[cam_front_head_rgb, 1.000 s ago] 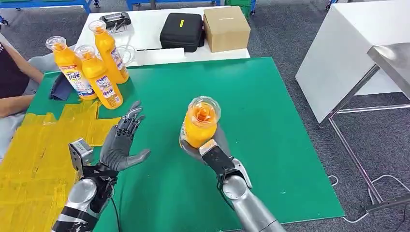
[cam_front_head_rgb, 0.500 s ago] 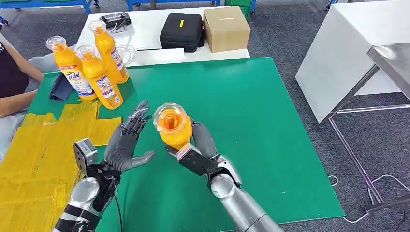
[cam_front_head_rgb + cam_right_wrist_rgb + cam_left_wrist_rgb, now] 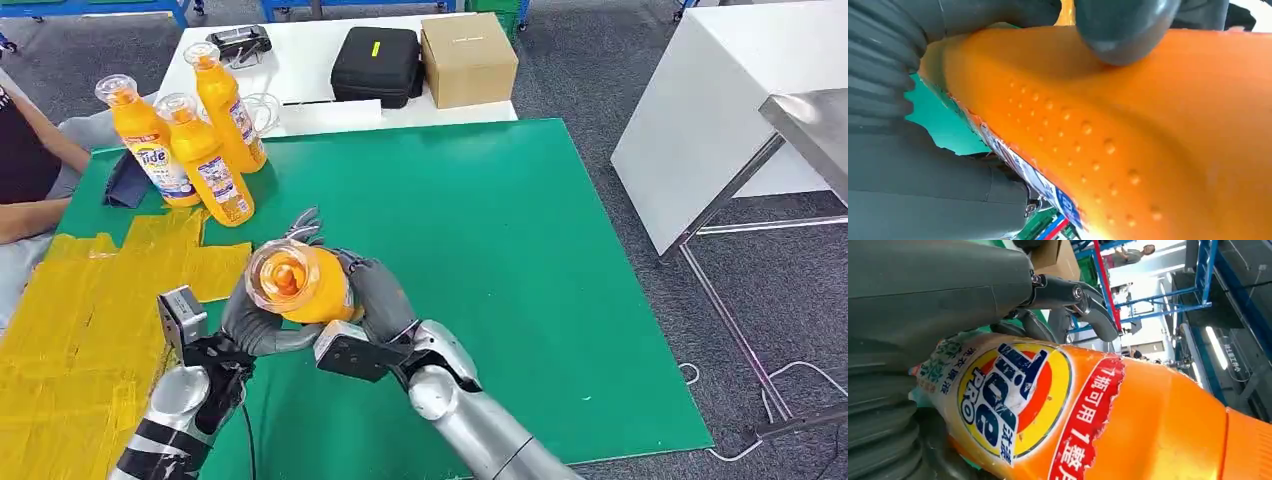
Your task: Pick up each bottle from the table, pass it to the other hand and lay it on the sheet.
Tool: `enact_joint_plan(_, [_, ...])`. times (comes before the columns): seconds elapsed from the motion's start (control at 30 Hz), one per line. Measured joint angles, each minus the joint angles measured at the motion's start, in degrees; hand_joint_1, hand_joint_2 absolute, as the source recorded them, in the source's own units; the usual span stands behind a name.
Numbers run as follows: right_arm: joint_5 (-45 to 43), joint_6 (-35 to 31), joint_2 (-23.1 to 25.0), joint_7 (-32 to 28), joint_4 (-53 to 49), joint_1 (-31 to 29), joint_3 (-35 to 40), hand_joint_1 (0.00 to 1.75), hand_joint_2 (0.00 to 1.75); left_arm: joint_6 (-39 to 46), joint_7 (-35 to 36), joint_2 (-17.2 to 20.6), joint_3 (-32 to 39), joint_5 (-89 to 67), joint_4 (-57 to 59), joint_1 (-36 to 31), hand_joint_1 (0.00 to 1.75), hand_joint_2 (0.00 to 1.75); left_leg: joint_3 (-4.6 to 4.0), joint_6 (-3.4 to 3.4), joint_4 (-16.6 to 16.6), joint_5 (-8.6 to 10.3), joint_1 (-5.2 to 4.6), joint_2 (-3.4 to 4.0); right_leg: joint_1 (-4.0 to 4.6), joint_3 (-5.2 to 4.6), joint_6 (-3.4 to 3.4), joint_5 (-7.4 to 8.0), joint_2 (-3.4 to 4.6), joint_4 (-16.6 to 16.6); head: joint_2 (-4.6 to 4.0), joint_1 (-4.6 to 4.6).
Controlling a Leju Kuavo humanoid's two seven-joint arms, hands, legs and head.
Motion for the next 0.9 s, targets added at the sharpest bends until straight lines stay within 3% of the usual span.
enact_joint_plan(0.5, [-1.57, 2.21, 0.02, 0.09, 2.82, -1.63, 0.48, 1.75, 1.75, 0.75, -1.16, -0.02, 0.04, 0.26, -0.9, 1.22, 0.0, 1.75, 0.0, 0.0, 0.0, 0.0, 0.0, 0.0, 0.0, -0.01, 0.0, 0.0, 0.0, 0.0, 0.0, 0.0])
enact_joint_plan(0.53, [-1.62, 2.27, 0.04, 0.09, 2.97, -1.75, 0.51, 1.75, 1.75, 1.36, -1.49, -0.09, 0.04, 0.18, -1.31, 1.46, 0.38, 1.75, 0.0, 0.0, 0.0, 0.0, 0.0, 0.0, 0.0, -0.01, 0.0, 0.0, 0.0, 0.0, 0.0, 0.0])
enact_joint_plan(0.57, [-1.66, 2.34, 0.04, 0.09, 3.13, -1.86, 0.55, 1.75, 1.75, 1.97, -1.84, -0.22, 0.04, -0.04, -1.82, 1.82, 1.75, 1.75, 0.01, 0.0, 0.0, 0.0, 0.0, 0.01, 0.0, -0.01, 0.0, 0.0, 0.0, 0.0, 0.0, 0.0])
enact_joint_plan(0.9, [-1.82, 2.75, 0.35, -0.09, 3.52, -2.6, 1.09, 1.75, 1.75, 4.48, -3.14, -0.96, 0.44, -1.61, -6.68, 4.51, 1.75, 1.75, 0.02, 0.0, 0.0, 0.0, 0.0, 0.02, 0.0, -0.04, 0.0, 0.0, 0.01, -0.01, 0.0, 0.0])
